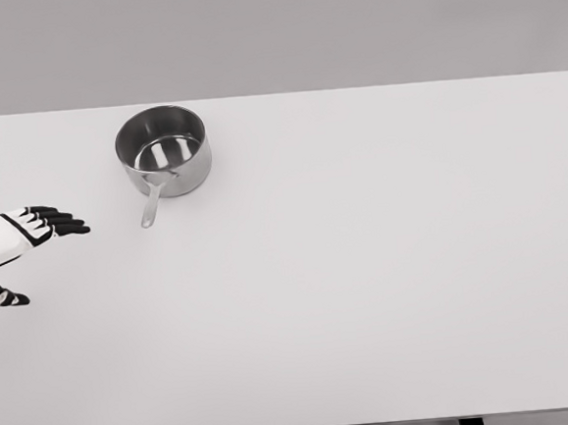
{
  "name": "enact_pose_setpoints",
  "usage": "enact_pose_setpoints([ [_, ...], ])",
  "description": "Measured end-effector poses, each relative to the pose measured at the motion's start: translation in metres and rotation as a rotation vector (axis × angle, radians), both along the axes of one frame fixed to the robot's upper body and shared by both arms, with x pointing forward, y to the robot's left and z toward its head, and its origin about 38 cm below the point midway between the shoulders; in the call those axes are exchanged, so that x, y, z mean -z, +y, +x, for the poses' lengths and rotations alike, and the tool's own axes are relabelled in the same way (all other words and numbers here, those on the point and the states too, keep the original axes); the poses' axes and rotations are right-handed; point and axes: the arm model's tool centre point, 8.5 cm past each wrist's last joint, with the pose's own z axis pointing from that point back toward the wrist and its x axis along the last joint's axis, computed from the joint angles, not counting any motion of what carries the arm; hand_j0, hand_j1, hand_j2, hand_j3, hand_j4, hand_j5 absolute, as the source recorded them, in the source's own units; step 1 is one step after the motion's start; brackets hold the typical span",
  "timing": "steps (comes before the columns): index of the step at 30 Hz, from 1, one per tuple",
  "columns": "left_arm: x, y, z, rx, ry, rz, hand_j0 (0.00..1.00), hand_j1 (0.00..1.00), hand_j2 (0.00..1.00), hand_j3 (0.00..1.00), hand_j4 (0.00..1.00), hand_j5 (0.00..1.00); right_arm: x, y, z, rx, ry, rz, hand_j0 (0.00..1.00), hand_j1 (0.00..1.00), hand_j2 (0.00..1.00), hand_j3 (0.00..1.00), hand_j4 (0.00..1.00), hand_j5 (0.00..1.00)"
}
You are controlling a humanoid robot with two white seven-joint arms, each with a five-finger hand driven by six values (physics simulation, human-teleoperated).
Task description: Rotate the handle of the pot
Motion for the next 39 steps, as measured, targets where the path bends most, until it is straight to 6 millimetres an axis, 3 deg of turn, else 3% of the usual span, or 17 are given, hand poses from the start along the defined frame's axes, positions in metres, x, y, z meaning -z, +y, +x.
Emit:
enact_pose_setpoints([
  [4,-0.003,-0.001,0.002,0.004,-0.01,-0.001,1.0,1.0,1.0,1.0,1.0,1.0,0.0,0.0,0.0,-0.002,0.002,-0.003,1.0,1.0,1.0,1.0,1.0,1.0],
  [8,-0.059,-0.021,0.035,0.034,-0.23,-0.032,1.0,1.0,1.0,1.0,1.0,1.0,0.0,0.0,-0.001,-0.001,0.002,-0.003,1.0,1.0,1.0,1.0,1.0,1.0],
  [10,-0.093,-0.05,0.059,0.077,-0.385,-0.044,1.0,1.0,1.0,1.0,1.0,1.0,0.0,0.0,0.0,-0.001,0.001,-0.003,1.0,1.0,1.0,1.0,1.0,1.0],
  [12,-0.119,-0.1,0.083,0.175,-0.505,-0.036,1.0,1.0,1.0,1.0,1.0,1.0,0.0,0.0,-0.001,0.0,0.003,-0.002,1.0,1.0,1.0,1.0,1.0,1.0],
  [13,-0.12,-0.125,0.089,0.226,-0.522,-0.039,1.0,1.0,1.0,1.0,1.0,1.0,0.0,0.0,-0.001,-0.001,0.003,-0.003,1.0,1.0,1.0,1.0,1.0,1.0],
  [17,-0.087,-0.203,0.092,0.393,-0.468,-0.074,1.0,1.0,1.0,1.0,1.0,1.0,0.0,0.0,0.0,0.0,0.001,-0.002,1.0,1.0,1.0,1.0,1.0,1.0],
  [20,-0.066,-0.23,0.085,0.459,-0.428,-0.074,1.0,1.0,1.0,1.0,1.0,1.0,0.0,0.0,0.0,0.0,0.001,-0.002,1.0,1.0,1.0,1.0,1.0,1.0],
  [23,-0.053,-0.243,0.085,0.478,-0.43,-0.041,1.0,1.0,1.0,1.0,1.0,1.0,0.0,0.0,0.0,0.0,0.001,-0.003,1.0,1.0,1.0,1.0,1.0,1.0],
  [28,-0.019,-0.265,0.104,0.441,-0.423,0.009,1.0,1.0,1.0,1.0,1.0,1.0,0.0,0.0,0.0,0.0,0.001,-0.002,1.0,1.0,1.0,1.0,1.0,1.0],
  [34,0.012,-0.261,0.119,0.383,-0.38,0.035,1.0,1.0,1.0,1.0,1.0,1.0,0.0,0.0,-0.001,0.0,0.002,-0.003,1.0,1.0,1.0,1.0,1.0,1.0],
  [39,0.022,-0.258,0.123,0.361,-0.353,0.037,1.0,1.0,1.0,1.0,1.0,1.0,0.0,0.0,0.0,0.0,0.001,-0.003,1.0,1.0,1.0,1.0,1.0,1.0],
])
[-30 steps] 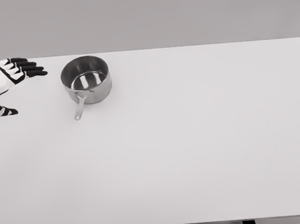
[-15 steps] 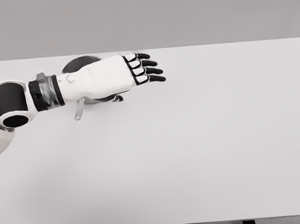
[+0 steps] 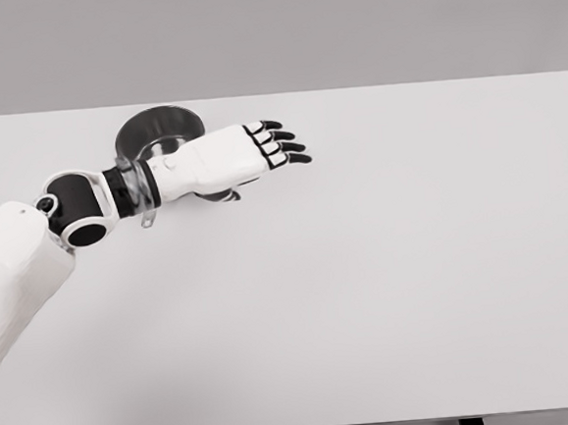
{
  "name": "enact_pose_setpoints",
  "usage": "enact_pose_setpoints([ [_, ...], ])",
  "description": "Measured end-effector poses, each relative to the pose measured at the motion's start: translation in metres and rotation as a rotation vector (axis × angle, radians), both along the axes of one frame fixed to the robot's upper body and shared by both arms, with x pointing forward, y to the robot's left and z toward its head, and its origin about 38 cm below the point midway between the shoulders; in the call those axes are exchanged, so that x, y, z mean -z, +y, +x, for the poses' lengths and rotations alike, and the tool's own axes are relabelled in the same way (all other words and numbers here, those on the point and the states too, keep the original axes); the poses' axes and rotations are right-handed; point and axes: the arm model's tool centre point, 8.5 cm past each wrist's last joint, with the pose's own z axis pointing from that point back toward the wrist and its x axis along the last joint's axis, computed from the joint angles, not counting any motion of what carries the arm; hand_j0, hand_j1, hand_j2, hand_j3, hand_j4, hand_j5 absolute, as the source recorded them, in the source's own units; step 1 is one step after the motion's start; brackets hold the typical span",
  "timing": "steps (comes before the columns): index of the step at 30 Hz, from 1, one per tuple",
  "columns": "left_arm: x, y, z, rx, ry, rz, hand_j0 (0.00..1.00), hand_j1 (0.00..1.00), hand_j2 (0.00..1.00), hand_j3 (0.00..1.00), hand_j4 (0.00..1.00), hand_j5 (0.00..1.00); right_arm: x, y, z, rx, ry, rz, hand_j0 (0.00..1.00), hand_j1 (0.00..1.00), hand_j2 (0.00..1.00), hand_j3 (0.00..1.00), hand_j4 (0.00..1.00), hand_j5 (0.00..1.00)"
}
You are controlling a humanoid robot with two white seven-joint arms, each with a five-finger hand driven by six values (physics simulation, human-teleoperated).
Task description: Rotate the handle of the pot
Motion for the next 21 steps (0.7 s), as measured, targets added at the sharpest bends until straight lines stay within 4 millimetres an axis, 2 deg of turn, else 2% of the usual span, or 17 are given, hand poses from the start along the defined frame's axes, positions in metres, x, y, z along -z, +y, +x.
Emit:
enact_pose_setpoints([
  [6,0.01,0.005,0.004,-0.025,0.028,0.001,1.0,1.0,1.0,1.0,1.0,1.0,0.0,0.0,0.0,0.0,0.0,0.0,1.0,1.0,1.0,1.0,1.0,1.0],
  [13,0.012,0.011,0.004,-0.038,0.033,0.004,1.0,1.0,1.0,1.0,1.0,1.0,0.0,0.0,0.0,0.0,0.0,0.0,1.0,1.0,1.0,1.0,1.0,1.0],
  [21,0.016,0.037,0.005,-0.088,0.04,0.024,1.0,1.0,1.0,1.0,1.0,1.0,0.0,0.0,0.0,0.0,0.0,0.0,1.0,1.0,1.0,1.0,1.0,1.0],
])
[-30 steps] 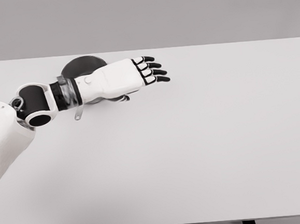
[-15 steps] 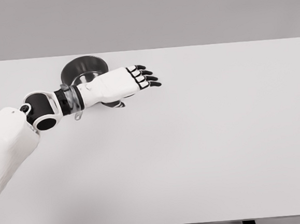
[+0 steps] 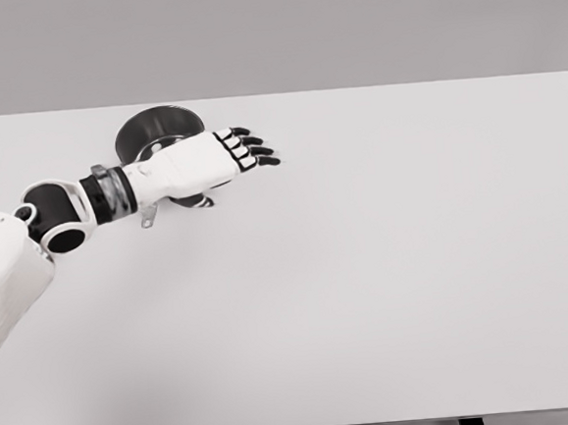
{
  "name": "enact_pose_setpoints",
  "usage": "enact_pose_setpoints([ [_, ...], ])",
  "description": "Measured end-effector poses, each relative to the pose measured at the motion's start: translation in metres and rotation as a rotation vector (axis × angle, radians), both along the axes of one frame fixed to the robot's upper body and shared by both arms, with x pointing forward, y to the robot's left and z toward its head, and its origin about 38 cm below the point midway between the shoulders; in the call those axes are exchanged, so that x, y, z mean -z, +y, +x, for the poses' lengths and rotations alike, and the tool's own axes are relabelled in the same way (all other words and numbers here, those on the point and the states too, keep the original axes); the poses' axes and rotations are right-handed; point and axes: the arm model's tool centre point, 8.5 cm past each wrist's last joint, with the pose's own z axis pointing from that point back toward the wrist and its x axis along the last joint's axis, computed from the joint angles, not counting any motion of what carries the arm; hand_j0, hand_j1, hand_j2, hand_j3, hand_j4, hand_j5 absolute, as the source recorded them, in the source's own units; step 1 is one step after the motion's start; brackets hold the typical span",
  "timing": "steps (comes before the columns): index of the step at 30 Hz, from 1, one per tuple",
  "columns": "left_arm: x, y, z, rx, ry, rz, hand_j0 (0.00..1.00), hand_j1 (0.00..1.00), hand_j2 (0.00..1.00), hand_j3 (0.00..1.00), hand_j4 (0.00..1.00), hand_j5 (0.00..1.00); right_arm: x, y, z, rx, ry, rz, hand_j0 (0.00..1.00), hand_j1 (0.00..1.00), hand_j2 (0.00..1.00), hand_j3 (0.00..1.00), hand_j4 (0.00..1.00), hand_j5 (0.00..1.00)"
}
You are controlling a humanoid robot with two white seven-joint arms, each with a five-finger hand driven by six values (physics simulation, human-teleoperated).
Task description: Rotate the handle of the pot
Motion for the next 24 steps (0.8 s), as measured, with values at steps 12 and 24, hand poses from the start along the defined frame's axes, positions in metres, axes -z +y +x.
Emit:
enact_pose_setpoints([
  [12,-0.004,0.047,0.002,-0.088,-0.008,0.033,1.0,1.0,1.0,1.0,1.0,1.0,0.0,0.0,0.0,0.0,0.0,0.0,1.0,1.0,1.0,1.0,1.0,1.0],
  [24,-0.005,0.081,-0.001,-0.158,-0.007,0.045,1.0,1.0,1.0,1.0,1.0,1.0,0.0,0.0,0.0,0.0,0.0,0.0,1.0,1.0,1.0,1.0,1.0,1.0],
])
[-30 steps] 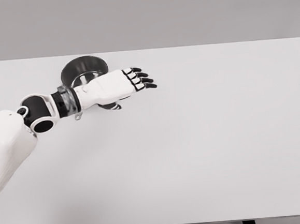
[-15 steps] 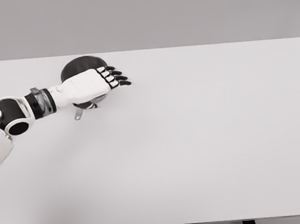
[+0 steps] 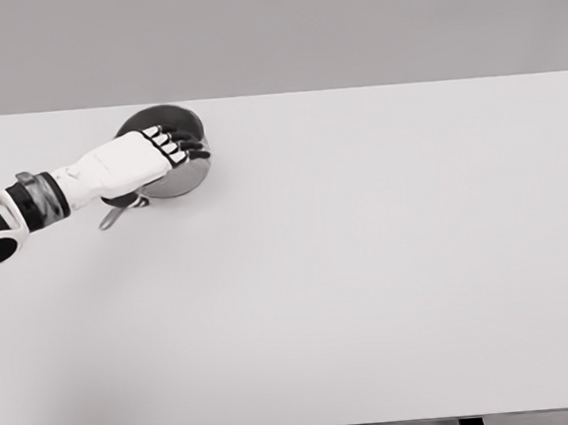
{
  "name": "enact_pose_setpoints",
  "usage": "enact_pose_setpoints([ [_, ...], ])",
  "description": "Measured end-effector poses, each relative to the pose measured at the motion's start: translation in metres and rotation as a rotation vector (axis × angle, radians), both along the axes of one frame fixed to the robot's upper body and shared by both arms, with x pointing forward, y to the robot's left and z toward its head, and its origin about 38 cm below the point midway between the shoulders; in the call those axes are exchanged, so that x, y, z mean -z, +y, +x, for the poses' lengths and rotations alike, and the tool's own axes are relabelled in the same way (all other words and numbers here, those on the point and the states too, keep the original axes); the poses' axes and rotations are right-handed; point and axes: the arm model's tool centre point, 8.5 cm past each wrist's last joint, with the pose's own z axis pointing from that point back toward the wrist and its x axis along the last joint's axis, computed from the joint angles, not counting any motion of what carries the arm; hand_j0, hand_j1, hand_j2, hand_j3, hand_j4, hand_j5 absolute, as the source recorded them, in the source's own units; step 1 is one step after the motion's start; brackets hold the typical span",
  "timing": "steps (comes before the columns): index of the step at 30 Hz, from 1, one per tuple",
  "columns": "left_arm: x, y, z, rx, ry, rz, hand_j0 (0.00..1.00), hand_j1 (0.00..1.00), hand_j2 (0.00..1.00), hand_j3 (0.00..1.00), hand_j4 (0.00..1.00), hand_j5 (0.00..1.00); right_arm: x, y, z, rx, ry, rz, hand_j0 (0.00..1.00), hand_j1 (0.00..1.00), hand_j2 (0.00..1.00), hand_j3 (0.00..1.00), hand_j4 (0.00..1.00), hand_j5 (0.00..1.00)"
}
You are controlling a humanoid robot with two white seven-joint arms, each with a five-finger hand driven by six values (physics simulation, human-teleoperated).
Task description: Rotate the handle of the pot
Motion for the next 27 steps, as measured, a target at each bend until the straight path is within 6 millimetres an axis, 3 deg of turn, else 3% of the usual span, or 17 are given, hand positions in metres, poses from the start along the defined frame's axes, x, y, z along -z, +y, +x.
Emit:
enact_pose_setpoints([
  [27,-0.009,0.051,0.009,-0.116,-0.004,0.036,1.0,1.0,1.0,1.0,1.0,1.0,0.0,0.0,-0.001,0.001,0.001,0.0,1.0,1.0,1.0,1.0,1.0,1.0],
])
